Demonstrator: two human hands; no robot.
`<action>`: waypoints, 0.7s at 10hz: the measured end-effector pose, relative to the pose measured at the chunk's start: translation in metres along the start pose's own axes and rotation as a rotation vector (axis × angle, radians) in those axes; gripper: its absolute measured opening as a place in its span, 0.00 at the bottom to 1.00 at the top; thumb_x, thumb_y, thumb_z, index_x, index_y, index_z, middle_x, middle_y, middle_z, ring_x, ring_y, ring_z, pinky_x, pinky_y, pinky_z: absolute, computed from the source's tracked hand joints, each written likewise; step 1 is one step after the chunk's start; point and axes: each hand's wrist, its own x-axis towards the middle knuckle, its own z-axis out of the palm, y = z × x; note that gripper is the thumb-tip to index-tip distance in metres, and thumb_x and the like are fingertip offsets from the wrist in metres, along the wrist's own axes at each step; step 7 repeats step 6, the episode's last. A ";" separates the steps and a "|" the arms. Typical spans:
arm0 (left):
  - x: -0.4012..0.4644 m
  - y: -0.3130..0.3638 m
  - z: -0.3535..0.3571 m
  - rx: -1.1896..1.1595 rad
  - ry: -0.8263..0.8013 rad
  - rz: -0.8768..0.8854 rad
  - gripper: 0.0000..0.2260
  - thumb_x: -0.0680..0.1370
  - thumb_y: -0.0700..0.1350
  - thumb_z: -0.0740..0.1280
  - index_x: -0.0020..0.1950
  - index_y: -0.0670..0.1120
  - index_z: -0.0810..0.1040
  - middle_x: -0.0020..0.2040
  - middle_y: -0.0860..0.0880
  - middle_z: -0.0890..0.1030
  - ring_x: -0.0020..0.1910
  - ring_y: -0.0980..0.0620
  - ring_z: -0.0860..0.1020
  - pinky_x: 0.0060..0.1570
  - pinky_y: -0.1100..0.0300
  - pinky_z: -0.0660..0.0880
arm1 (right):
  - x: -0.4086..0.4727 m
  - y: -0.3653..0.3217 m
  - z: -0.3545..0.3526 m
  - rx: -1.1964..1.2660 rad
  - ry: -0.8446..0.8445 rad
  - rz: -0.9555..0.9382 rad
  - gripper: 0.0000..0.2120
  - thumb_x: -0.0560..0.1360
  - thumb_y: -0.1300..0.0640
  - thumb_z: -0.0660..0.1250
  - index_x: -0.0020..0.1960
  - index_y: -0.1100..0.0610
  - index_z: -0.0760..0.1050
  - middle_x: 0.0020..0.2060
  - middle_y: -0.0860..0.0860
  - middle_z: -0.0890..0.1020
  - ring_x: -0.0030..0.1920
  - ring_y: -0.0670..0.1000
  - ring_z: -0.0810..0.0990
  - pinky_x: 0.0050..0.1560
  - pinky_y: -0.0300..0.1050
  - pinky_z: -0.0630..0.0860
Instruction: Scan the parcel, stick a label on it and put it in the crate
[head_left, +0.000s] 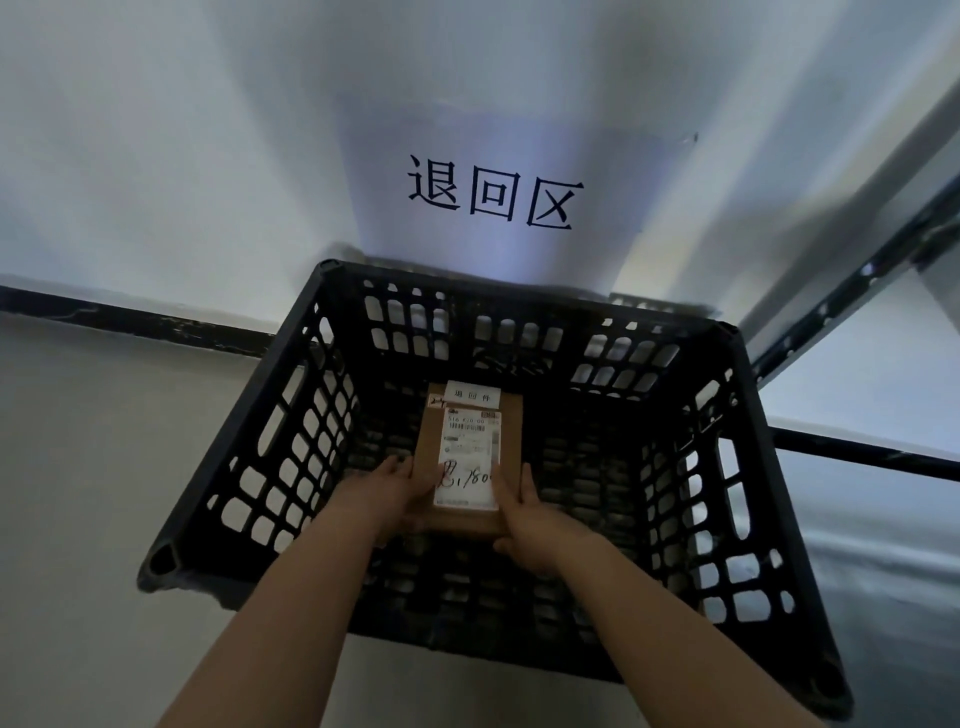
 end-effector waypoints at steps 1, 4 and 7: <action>0.004 0.001 0.001 0.075 -0.042 -0.010 0.33 0.78 0.52 0.59 0.74 0.59 0.40 0.78 0.48 0.45 0.76 0.45 0.46 0.71 0.41 0.55 | 0.002 0.003 0.003 -0.053 -0.017 0.015 0.43 0.78 0.53 0.62 0.74 0.45 0.29 0.74 0.57 0.30 0.72 0.61 0.63 0.67 0.55 0.69; -0.001 0.003 0.000 -0.041 -0.013 -0.040 0.28 0.80 0.48 0.56 0.75 0.58 0.44 0.78 0.49 0.48 0.76 0.46 0.49 0.69 0.44 0.61 | -0.004 0.012 0.003 -0.014 0.019 -0.005 0.42 0.76 0.49 0.61 0.73 0.37 0.30 0.76 0.49 0.37 0.71 0.58 0.65 0.64 0.52 0.71; -0.013 0.010 -0.017 -0.073 0.152 -0.036 0.25 0.78 0.49 0.56 0.74 0.50 0.55 0.74 0.46 0.60 0.72 0.46 0.59 0.69 0.46 0.61 | -0.018 0.010 -0.013 0.023 0.161 -0.017 0.37 0.76 0.45 0.58 0.74 0.40 0.35 0.77 0.49 0.54 0.68 0.56 0.69 0.63 0.53 0.72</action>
